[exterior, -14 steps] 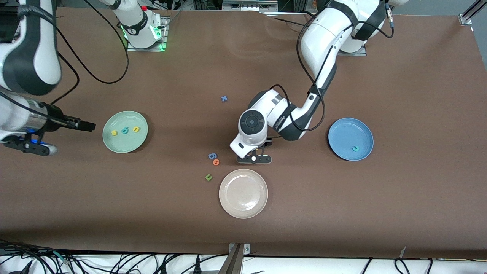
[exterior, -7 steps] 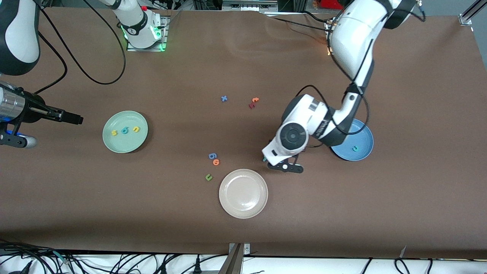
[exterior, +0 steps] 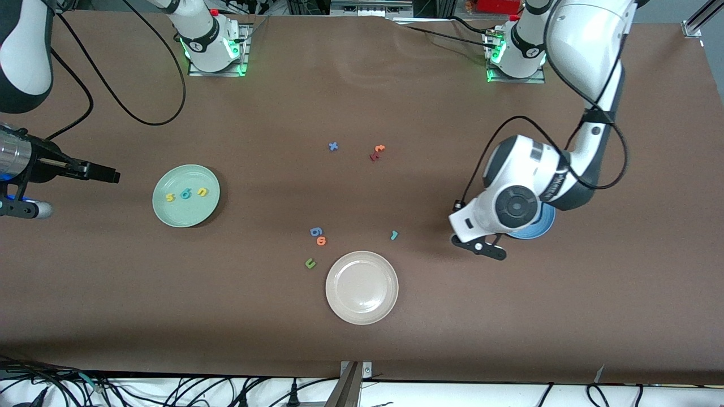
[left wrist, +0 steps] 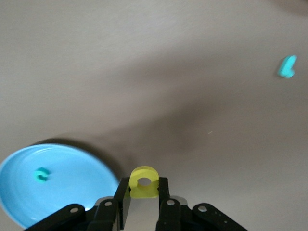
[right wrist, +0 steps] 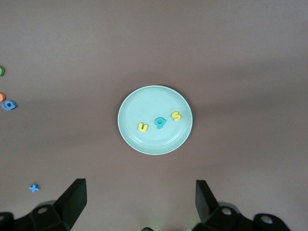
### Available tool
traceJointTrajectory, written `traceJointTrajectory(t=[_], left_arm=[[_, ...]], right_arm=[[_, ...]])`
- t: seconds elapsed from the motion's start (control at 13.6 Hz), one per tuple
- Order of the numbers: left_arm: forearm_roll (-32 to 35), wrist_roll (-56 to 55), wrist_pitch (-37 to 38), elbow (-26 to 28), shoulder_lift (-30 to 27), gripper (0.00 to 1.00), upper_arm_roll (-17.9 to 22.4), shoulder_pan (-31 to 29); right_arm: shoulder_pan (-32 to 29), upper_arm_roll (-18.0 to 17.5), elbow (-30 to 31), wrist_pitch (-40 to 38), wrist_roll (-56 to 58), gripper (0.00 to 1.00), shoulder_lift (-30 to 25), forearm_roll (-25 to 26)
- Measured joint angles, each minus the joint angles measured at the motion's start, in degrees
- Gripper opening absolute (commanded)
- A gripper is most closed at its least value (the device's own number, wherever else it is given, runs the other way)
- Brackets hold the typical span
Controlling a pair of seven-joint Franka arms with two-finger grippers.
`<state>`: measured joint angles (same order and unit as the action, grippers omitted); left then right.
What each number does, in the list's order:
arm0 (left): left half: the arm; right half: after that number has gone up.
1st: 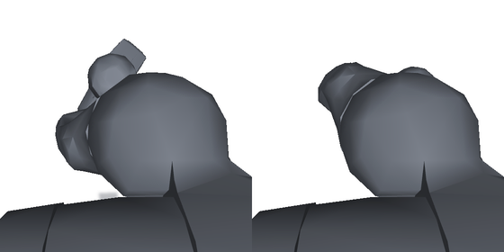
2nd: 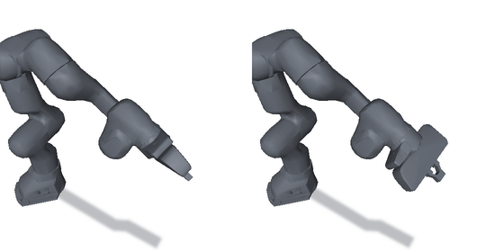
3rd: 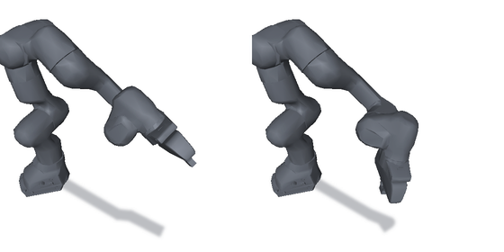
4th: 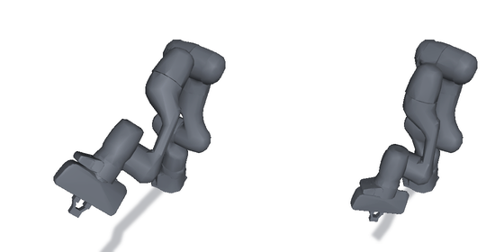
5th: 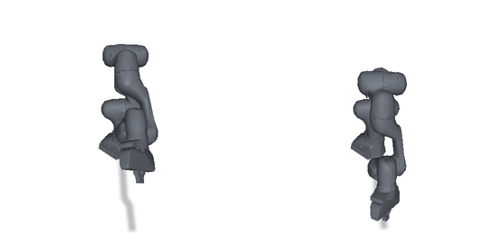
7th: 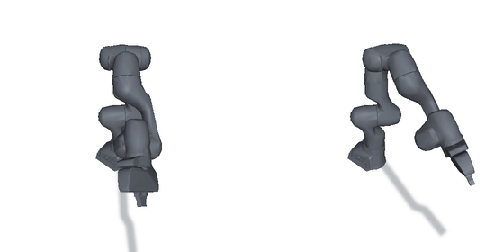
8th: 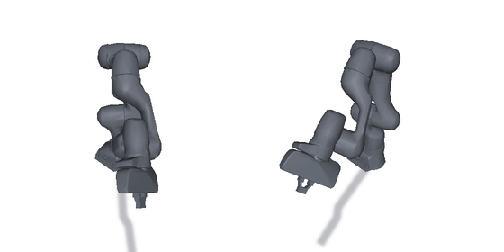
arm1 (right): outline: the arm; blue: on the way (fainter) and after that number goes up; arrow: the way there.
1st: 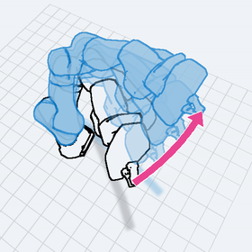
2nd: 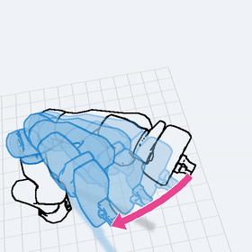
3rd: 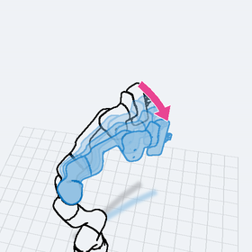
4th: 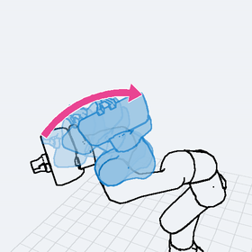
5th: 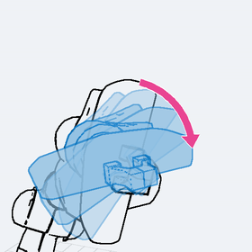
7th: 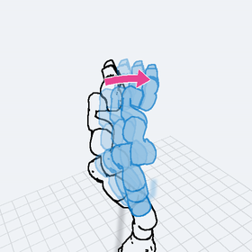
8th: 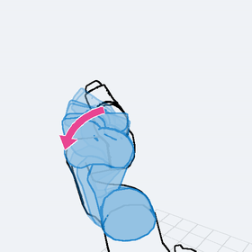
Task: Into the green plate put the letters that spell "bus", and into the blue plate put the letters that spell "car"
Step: 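Lower the yellow a onto the blue plate and open the left gripper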
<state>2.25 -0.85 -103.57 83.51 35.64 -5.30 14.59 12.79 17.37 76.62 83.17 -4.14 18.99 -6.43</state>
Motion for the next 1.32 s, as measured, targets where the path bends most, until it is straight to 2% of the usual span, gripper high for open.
traceJointTrajectory(t=[0.15,0.22,0.44,0.74,0.96,1.03,1.1,1.18,1.32], left_arm=[[0.0,5.9,-0.1,1.5,-1.5,0.17,0.0,-3.1],[0.0,8.8,-0.6,2.1,-2.0,0.14,0.1,-4.8],[0.0,15.2,-7.1,5.7,-2.5,0.12,0.1,-9.6],[0.0,16.1,-20.1,16.8,-5.0,0.12,0.0,-11.7],[0.0,16.1,-25.5,23.8,-7.5,0.11,0.0,-12.3],[0.0,16.1,-26.0,25.2,-7.9,0.27,0.0,-12.5],[0.0,16.1,-26.2,26.1,-8.1,0.80,0.0,-12.6],[0.0,16.1,-26.3,26.5,-8.2,1.00,0.0,-12.7],[0.0,16.7,-26.4,26.5,-8.3,1.00,0.0,-12.6]], right_arm=[[-3.7,-4.8,-0.1,0.3,1.1,1.00,-0.3,2.2],[-4.4,-6.0,-0.1,0.4,1.1,0.99,-0.5,2.7],[-4.7,-6.7,0.9,1.5,1.6,1.00,-1.6,2.9],[-5.6,-6.9,3.2,2.5,4.1,1.00,-3.3,3.0],[-6.3,-7.3,3.3,2.7,4.2,1.00,-3.5,3.0],[-6.5,-7.3,3.3,2.7,4.2,1.00,-3.5,3.0],[-6.6,-7.3,3.3,2.8,4.2,1.00,-3.5,3.0],[-6.7,-7.3,3.3,2.8,4.2,1.00,-3.5,3.0],[-6.7,-7.3,3.3,2.8,4.2,1.00,-3.5,3.0]])
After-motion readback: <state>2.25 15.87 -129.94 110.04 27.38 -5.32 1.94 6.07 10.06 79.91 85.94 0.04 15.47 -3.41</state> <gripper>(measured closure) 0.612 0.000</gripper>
